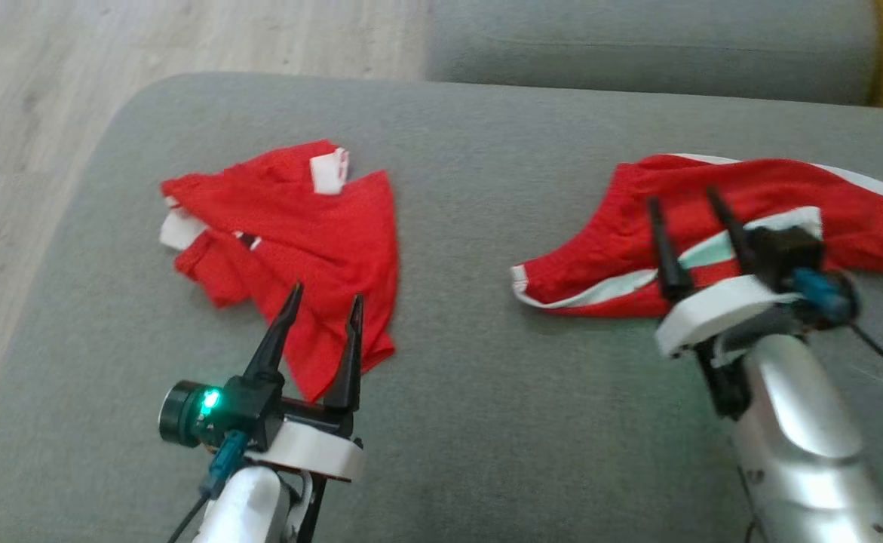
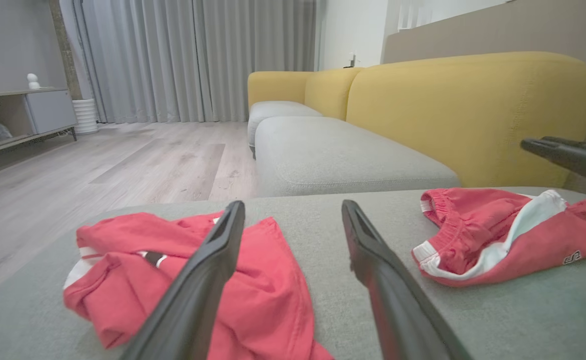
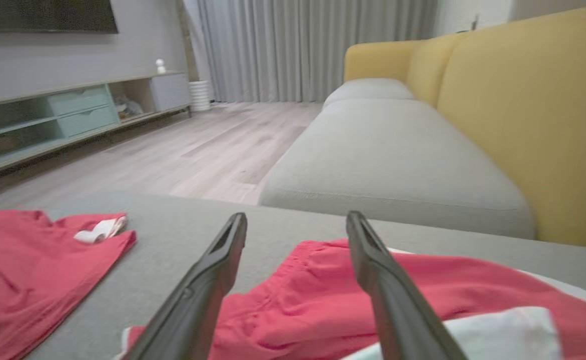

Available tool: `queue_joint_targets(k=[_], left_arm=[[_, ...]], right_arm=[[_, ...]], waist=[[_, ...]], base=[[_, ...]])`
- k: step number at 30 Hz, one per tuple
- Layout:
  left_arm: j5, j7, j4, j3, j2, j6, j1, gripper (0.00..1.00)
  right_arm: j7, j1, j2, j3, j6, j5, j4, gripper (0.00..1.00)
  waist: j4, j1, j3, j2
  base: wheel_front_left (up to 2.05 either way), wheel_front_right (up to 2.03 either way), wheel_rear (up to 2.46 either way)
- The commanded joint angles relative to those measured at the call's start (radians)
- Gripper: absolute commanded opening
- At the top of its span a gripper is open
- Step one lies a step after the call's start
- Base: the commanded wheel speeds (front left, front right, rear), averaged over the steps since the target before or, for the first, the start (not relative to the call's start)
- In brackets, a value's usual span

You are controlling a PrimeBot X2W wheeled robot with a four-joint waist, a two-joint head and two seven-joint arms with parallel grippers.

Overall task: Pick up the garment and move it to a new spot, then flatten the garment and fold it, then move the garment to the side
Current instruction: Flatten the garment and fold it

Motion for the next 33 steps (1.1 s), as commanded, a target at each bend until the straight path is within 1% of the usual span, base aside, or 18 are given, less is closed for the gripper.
queue_joint_targets(k=[1,4,8,12,17,21,27,33], left_arm=[[-0.004,-0.010,-0.039,0.036,-0.001,0.004,-0.042,1.00],[0.000,-0.010,-0.041,0.037,-0.001,0.003,-0.041,1.00],[-0.004,-0.010,-0.039,0.040,-0.001,-0.001,-0.041,1.00],[-0.011,-0.010,-0.022,0.039,-0.001,-0.009,-0.035,1.00],[0.002,-0.010,-0.017,0.040,-0.001,-0.016,-0.051,1.00],[0.007,-0.010,-0.020,0.034,-0.001,-0.021,-0.069,1.00],[0.007,-0.010,-0.021,0.014,-0.001,-0.025,-0.099,1.00],[-0.001,-0.010,-0.024,0.003,-0.001,-0.021,-0.130,1.00]], right_arm=[[-0.024,-0.001,0.007,-0.026,-0.001,-0.015,-0.057,1.00],[-0.045,0.054,0.007,-0.108,-0.001,-0.021,-0.115,1.00],[-0.057,0.149,0.007,-0.182,-0.001,-0.014,-0.182,1.00],[-0.062,0.227,0.007,-0.204,-0.001,0.008,-0.208,1.00],[-0.065,0.249,0.007,-0.213,-0.001,0.026,-0.220,1.00],[-0.045,0.188,0.007,-0.235,-0.001,0.016,-0.214,1.00],[0.055,0.017,0.007,-0.321,-0.001,-0.047,-0.137,1.00],[0.146,-0.139,0.007,-0.399,-0.001,-0.173,-0.014,1.00]], waist=[[-0.043,0.0000,-0.015,0.0000],[-0.081,0.0000,-0.020,0.0000],[-0.128,0.0000,-0.018,0.0000],[-0.171,0.0000,-0.009,0.0000],[-0.187,0.0000,0.021,0.0000],[-0.178,0.0000,0.061,0.0000],[-0.136,0.0000,0.130,0.0000],[-0.096,0.0000,0.185,0.0000]], base=[[0.00,0.00,0.00],[0.00,0.00,0.00],[0.00,0.00,0.00],[0.00,0.00,0.00],[0.00,0.00,0.00],[0.00,0.00,0.00],[0.00,0.00,0.00],[0.00,0.00,0.00]])
